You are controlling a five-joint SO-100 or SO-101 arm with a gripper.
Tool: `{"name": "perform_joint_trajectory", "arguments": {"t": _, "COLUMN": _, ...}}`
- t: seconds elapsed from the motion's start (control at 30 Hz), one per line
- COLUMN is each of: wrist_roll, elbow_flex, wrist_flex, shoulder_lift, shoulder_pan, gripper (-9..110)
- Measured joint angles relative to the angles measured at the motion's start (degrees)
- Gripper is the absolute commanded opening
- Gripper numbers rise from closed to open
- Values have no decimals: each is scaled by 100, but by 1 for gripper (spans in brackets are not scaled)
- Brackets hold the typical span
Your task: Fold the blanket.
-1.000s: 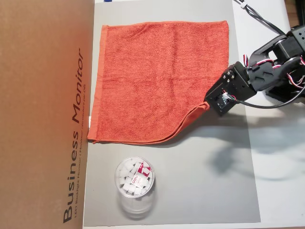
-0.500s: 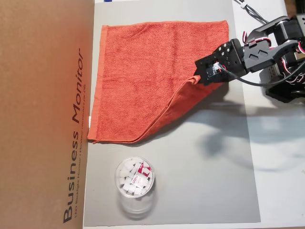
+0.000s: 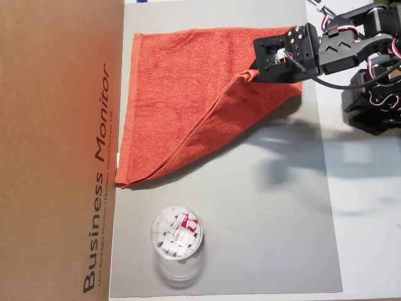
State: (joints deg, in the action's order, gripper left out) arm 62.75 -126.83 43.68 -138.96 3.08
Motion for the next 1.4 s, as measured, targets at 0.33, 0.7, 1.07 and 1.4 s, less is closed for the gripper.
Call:
{"name": "perform_joint_trajectory", "arguments": {"t": 0.33, "wrist_roll": 26, "elbow_flex": 1046, "wrist_flex": 0, "shoulder_lift": 932, "shoulder_pan": 738, "gripper": 0}}
{"name": "perform_joint_trajectory", "arguments": {"t": 0.7, "wrist_roll": 26, "elbow_flex": 1960, "wrist_flex": 0, "shoulder_lift": 1758, "shoulder_pan": 1028, "gripper": 0}}
{"name": "perform_joint_trajectory", "arguments": {"t": 1.07, "wrist_roll": 26, "elbow_flex": 3305, "wrist_flex": 0, "shoulder_lift": 3155, "shoulder_pan": 1046, "gripper": 0}}
{"name": "perform_joint_trajectory", "arguments": {"t": 1.4, "wrist_roll": 26, "elbow_flex": 4192, "wrist_flex": -562, "shoulder_lift": 4307, "shoulder_pan": 1046, "gripper": 0}}
